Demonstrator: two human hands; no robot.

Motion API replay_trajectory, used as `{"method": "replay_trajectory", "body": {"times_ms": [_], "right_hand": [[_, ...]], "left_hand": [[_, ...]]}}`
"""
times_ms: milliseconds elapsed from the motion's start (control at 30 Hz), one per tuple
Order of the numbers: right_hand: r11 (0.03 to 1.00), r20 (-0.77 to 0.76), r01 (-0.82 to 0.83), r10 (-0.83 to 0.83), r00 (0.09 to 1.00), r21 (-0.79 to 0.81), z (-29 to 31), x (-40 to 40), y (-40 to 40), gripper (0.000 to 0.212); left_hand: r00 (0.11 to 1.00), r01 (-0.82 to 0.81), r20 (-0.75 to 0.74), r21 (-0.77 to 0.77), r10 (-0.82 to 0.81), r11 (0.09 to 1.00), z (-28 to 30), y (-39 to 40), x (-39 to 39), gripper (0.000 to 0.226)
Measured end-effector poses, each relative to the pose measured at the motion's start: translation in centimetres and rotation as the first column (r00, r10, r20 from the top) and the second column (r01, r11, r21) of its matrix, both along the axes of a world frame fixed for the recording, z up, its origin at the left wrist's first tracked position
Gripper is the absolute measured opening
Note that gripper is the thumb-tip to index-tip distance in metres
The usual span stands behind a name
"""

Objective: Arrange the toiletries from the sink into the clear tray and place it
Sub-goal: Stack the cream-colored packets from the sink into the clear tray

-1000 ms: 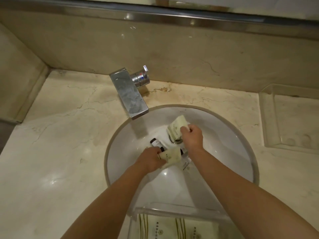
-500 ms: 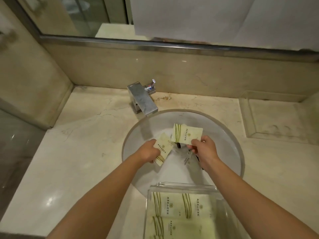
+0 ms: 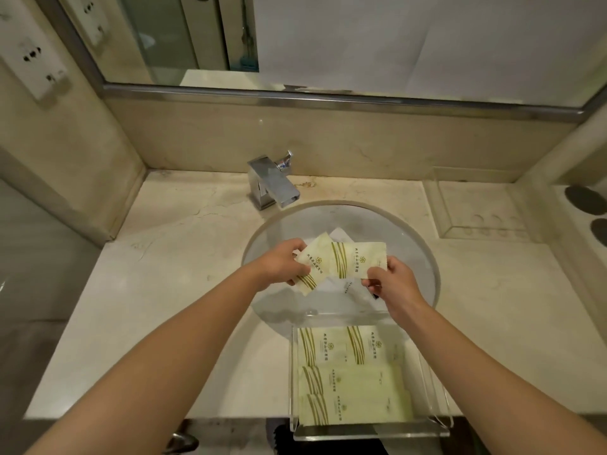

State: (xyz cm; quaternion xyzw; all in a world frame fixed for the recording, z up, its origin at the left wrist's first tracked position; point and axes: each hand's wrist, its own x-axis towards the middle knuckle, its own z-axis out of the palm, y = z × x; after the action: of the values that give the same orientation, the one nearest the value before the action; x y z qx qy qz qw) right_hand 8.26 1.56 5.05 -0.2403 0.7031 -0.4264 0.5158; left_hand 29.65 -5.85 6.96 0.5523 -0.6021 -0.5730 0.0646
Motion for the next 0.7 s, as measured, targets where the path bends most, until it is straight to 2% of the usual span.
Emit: {"method": "replay_trajectory", "body": {"times_ms": [200,333,700], "right_hand": [[0.996,-0.014,0.041,-0.04,0.999,0.077,-1.0,-0.8,3.7,0.015],[0.995,-0.1,0.017,-0.007,0.995,0.096,-1.1,-1.0,5.8,0.009],[0.978,-0.278,-0.127,0.17,0.946,0.165,-1.4,-1.7,9.8,0.019]], "left_hand": [[0.98,0.182,0.068,0.048,-0.185,0.982,0.0,2.3,0.6,0.023],[0.965,0.236,0.101,0.085,-0.244,0.968,-0.3,3.4,0.7,0.024],[0.883,0.417,0.25,-0.027,-0.398,0.909,-1.4,5.1,0.7,0.014]]}}
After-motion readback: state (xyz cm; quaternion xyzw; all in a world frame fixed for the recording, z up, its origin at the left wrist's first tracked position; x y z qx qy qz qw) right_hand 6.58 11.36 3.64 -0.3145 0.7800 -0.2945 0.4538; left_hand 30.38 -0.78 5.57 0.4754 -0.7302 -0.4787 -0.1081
